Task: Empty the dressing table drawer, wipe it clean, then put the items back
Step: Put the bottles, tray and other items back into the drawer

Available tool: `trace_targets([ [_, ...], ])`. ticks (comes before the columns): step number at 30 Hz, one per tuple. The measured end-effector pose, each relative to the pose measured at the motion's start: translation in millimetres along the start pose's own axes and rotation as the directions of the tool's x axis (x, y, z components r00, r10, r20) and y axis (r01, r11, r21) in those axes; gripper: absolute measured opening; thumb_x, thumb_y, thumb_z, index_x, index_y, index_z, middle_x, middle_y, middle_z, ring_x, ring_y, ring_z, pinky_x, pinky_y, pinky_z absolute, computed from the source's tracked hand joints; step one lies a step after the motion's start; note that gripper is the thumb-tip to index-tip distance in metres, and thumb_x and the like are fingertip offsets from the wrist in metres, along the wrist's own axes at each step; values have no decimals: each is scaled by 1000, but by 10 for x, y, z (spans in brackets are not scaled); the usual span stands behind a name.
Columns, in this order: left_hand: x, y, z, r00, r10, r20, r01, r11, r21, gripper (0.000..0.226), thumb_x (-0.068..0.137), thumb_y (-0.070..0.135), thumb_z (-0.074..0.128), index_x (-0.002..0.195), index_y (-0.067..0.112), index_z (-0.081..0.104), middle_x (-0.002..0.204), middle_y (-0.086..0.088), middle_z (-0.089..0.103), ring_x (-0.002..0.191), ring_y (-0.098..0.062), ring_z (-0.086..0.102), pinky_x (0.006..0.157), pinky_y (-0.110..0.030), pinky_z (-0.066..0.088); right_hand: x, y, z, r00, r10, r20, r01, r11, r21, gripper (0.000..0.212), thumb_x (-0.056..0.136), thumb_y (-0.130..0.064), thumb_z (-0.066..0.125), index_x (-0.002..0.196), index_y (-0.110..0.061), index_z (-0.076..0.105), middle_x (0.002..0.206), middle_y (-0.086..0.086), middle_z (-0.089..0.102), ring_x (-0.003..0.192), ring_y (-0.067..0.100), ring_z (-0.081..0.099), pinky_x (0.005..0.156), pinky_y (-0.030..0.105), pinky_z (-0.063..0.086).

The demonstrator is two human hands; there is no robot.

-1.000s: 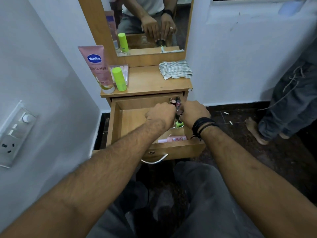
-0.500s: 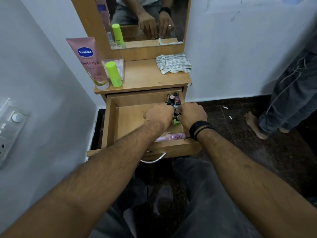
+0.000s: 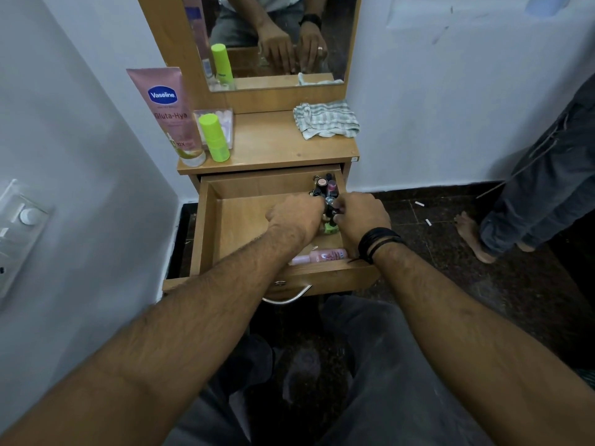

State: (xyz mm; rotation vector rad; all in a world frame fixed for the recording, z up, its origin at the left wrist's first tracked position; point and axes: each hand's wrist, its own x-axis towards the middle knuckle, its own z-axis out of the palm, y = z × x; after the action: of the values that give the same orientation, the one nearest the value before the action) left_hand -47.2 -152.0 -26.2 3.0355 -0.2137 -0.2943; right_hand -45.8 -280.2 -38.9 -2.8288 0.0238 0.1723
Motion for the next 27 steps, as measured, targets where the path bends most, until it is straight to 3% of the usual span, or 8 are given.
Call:
trace_targets([
  [3, -60, -26, -69, 999, -6, -37, 5, 1000, -11, 27, 94, 12, 60, 119, 21, 59, 82, 0, 46, 84, -24, 51, 62, -40, 41, -6, -26, -78, 1000, -17, -25, 16, 1000, -20, 25, 93, -26, 62, 118, -25, 67, 114, 3, 69, 106, 27, 64, 92, 43, 55],
  [9, -105, -426, -428, 979, -9, -203, 3, 999, -32, 20, 98, 24, 53, 116, 22, 60, 117, -9, 64, 107, -36, 63, 73, -45, 48, 63, -525, -297, 978, -167, -126, 164, 986, -32, 14, 90, -29, 58, 98, -21, 66, 100, 4, 68, 96, 30, 64, 83, 40, 54],
  [12, -90, -742, -631, 949, -58, -311, 40, 997, -65, 23, 97, 24, 55, 119, 21, 61, 117, -7, 62, 105, -34, 63, 71, -42, 49, 178, -932, -345, 954, -259, -152, 267, 963, 32, 24, 91, -28, 57, 111, -20, 67, 104, 4, 70, 98, 28, 64, 85, 40, 53],
  [15, -97, -1039, -812, 919, -167, -358, 128, 983, -130, 31, 99, 32, 57, 128, 22, 58, 127, -3, 57, 107, -33, 61, 77, -48, 55, 333, -1314, -369, 938, -309, -156, 325, 941, 95, 33, 93, -33, 58, 125, -24, 63, 116, 1, 68, 106, 26, 63, 91, 41, 53],
  [18, -96, -1261, -928, 892, -221, -396, 189, 975, -117, 37, 99, 28, 60, 134, 19, 56, 136, -3, 52, 109, -33, 60, 75, -47, 52, 515, -1608, -395, 924, -348, -160, 369, 921, 125, 43, 92, -35, 60, 134, -27, 57, 128, 0, 65, 116, 26, 61, 97, 42, 52],
  [22, -118, -1484, -994, 870, -273, -410, 257, 962, -96, 47, 95, 21, 66, 140, 16, 51, 136, -5, 52, 108, -37, 60, 81, -51, 56, 741, -1863, -396, 901, -407, -153, 424, 900, 100, 55, 91, -35, 64, 143, -27, 49, 139, 0, 58, 125, 26, 57, 101, 40, 49],
  [27, -113, -1644, -994, 873, -282, -398, 270, 959, -88, 43, 99, 21, 59, 140, 17, 49, 133, -8, 53, 109, -37, 60, 85, -54, 57, 926, -2084, -333, 881, -453, -139, 466, 881, 81, 58, 91, -31, 66, 146, -28, 47, 142, -1, 56, 128, 24, 55, 105, 41, 48],
])
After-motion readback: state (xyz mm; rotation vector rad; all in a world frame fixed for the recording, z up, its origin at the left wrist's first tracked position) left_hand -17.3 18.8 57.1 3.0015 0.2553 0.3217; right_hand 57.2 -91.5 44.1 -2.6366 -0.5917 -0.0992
